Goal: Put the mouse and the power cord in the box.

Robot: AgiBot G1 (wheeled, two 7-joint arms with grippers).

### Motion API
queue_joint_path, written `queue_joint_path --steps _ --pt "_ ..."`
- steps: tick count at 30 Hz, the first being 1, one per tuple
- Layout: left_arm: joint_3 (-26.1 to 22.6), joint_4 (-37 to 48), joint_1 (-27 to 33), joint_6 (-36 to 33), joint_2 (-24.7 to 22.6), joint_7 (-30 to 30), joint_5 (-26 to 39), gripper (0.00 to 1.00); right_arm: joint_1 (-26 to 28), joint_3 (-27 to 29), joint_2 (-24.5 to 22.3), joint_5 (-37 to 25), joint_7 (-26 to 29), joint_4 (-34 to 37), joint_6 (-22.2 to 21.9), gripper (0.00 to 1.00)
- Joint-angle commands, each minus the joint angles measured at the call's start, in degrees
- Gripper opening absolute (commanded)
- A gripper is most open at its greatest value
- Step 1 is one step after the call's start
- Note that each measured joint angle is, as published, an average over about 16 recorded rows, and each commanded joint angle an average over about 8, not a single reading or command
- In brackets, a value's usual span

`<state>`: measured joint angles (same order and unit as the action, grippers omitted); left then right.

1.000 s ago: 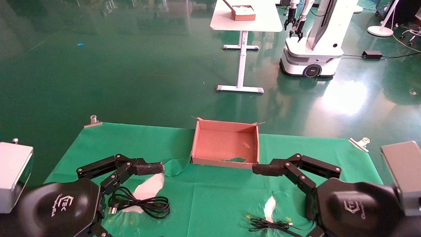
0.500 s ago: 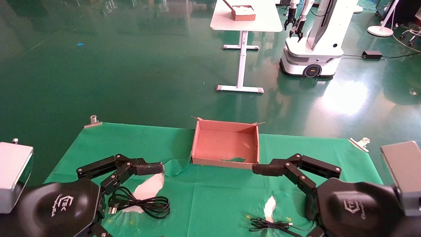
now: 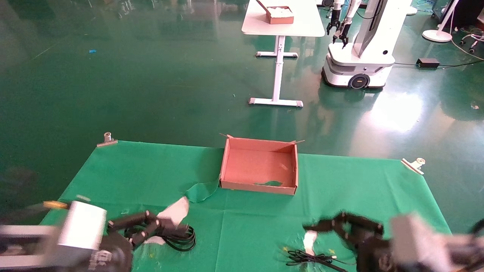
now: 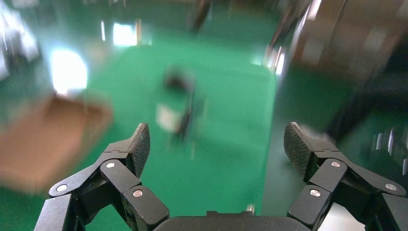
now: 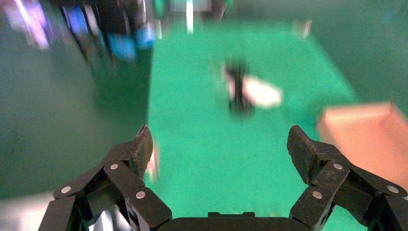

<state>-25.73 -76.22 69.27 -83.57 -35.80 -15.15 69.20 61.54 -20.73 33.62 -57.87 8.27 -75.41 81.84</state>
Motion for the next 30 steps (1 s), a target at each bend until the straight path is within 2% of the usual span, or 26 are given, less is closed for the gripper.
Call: queue_joint_path --steps 1,4,8,11,19,25,30 --pt "-2.86 -0.84 2.74 0.54 -0.16 -1.61 7.83 1.0 0.47 -1.28 -0.7 -5.2 -0.78 -1.27 -1.38 1.0" --pt "-7.0 -0.87 6.97 1.22 -3.1 -3.91 19.65 1.0 2.27 -3.33 0.27 -10.95 0.11 -1.79 -2.45 1.0" --pt "-10.88 -0.92 10.44 1.87 -6.28 -6.9 30.4 1.0 3.61 -5.12 1.51 -16.46 1.96 -1.9 -3.17 1.0" --pt "-12.02 -0.98 11.43 1.91 -7.32 -8.03 33.58 1.0 3.95 -5.6 1.95 -18.28 2.6 -1.91 -3.26 1.0" --pt "-12.79 0.03 11.08 2.9 -8.54 -6.98 35.66 1.0 4.35 -5.54 2.38 -16.97 1.79 -1.07 -2.76 1.0" --pt "-17.12 2.73 10.96 8.2 -14.55 -6.22 47.63 1.0 5.9 -5.28 2.66 -16.55 1.22 -0.5 -1.74 1.0" --pt "-20.06 8.65 11.5 12.55 -20.39 -5.97 55.78 1.0 5.94 -4.69 1.62 -15.67 0.9 0.04 -1.23 1.0"
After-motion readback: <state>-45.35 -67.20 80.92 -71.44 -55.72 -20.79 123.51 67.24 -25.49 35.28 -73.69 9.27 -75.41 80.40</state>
